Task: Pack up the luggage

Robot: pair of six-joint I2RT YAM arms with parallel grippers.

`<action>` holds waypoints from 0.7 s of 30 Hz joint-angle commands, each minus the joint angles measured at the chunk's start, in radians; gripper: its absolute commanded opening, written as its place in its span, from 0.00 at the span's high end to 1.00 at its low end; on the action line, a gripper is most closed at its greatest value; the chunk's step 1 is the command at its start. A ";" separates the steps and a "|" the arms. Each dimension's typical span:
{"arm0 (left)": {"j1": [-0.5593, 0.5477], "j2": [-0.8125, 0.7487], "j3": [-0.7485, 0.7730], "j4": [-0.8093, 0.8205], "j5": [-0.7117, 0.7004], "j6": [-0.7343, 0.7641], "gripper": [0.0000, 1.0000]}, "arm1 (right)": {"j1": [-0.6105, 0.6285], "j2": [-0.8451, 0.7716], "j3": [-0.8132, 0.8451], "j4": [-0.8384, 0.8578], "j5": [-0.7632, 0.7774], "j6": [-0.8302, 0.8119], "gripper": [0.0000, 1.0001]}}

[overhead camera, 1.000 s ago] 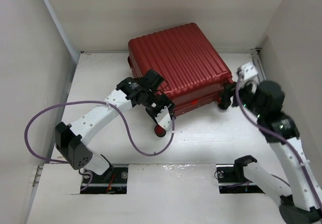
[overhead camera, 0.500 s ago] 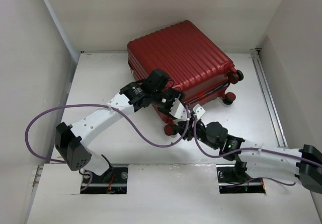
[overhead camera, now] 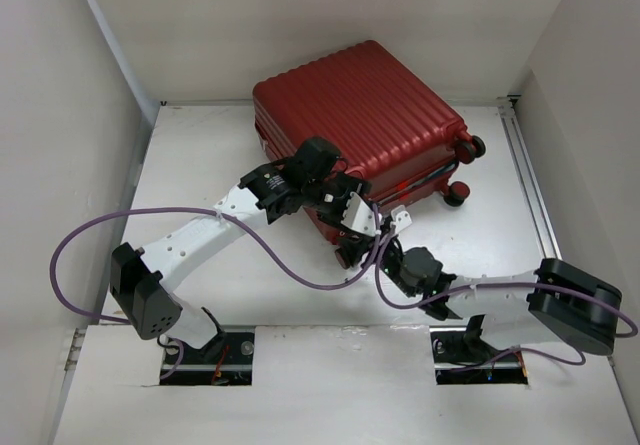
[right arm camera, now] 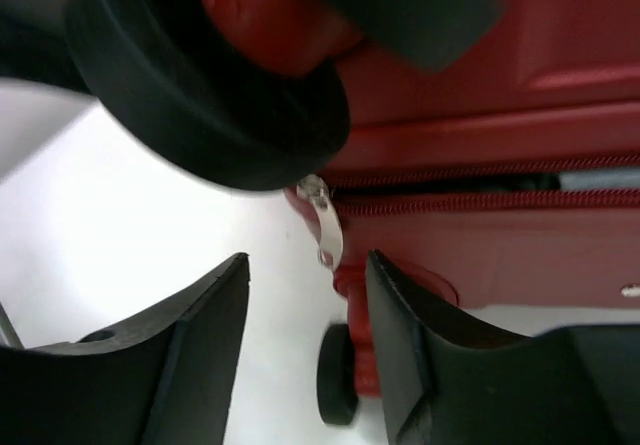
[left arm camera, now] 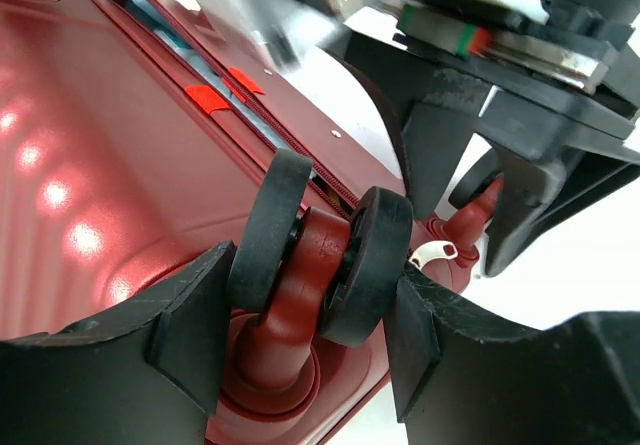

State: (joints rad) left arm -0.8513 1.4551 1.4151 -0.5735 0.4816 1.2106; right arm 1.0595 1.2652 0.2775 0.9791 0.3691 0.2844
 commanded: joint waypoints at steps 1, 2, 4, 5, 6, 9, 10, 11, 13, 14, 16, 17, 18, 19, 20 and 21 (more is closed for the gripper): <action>0.015 -0.116 0.053 0.212 0.018 -0.243 1.00 | -0.004 0.013 0.011 0.176 0.065 0.033 0.46; 0.015 -0.116 0.053 0.212 0.018 -0.243 1.00 | -0.004 0.022 0.011 0.193 0.065 0.024 0.46; 0.015 -0.116 0.053 0.212 0.018 -0.243 1.00 | -0.004 0.032 0.035 0.181 0.089 0.035 0.47; 0.015 -0.116 0.053 0.212 0.018 -0.243 1.00 | -0.004 0.033 0.049 0.115 0.111 0.047 0.49; 0.015 -0.116 0.053 0.212 0.018 -0.243 1.00 | -0.004 0.045 0.077 0.077 0.120 0.061 0.51; 0.015 -0.116 0.053 0.212 0.018 -0.243 1.00 | -0.004 0.083 0.095 0.067 0.120 0.061 0.56; 0.015 -0.116 0.062 0.212 0.018 -0.243 1.00 | -0.004 0.092 0.095 0.067 0.120 0.071 0.60; 0.015 -0.116 0.062 0.212 0.018 -0.252 1.00 | -0.004 0.103 0.095 0.067 0.120 0.090 0.60; 0.015 -0.116 0.062 0.212 0.018 -0.252 1.00 | -0.004 0.114 0.104 0.067 0.120 0.101 0.67; 0.015 -0.116 0.062 0.212 0.018 -0.252 1.00 | -0.004 0.114 0.104 0.067 0.120 0.101 0.67; 0.015 -0.116 0.062 0.212 0.018 -0.252 1.00 | -0.004 0.135 0.114 0.049 0.097 0.110 0.72; 0.015 -0.116 0.071 0.212 0.018 -0.252 1.00 | -0.004 0.135 0.114 0.035 0.097 0.110 0.80; 0.015 -0.116 0.071 0.212 0.018 -0.252 1.00 | -0.004 0.135 0.114 0.021 0.097 0.130 0.87; 0.015 -0.116 0.071 0.212 0.018 -0.252 1.00 | -0.004 0.135 0.114 0.009 0.097 0.140 0.93; 0.015 -0.116 0.071 0.212 0.018 -0.252 1.00 | -0.004 0.135 0.114 0.009 0.097 0.141 0.97; 0.015 -0.116 0.071 0.212 0.018 -0.252 1.00 | -0.004 0.144 0.105 0.009 0.082 0.141 1.00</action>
State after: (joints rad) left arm -0.8513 1.4551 1.4151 -0.5735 0.4702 1.1915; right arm 1.0618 1.3857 0.3546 1.0279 0.4793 0.3897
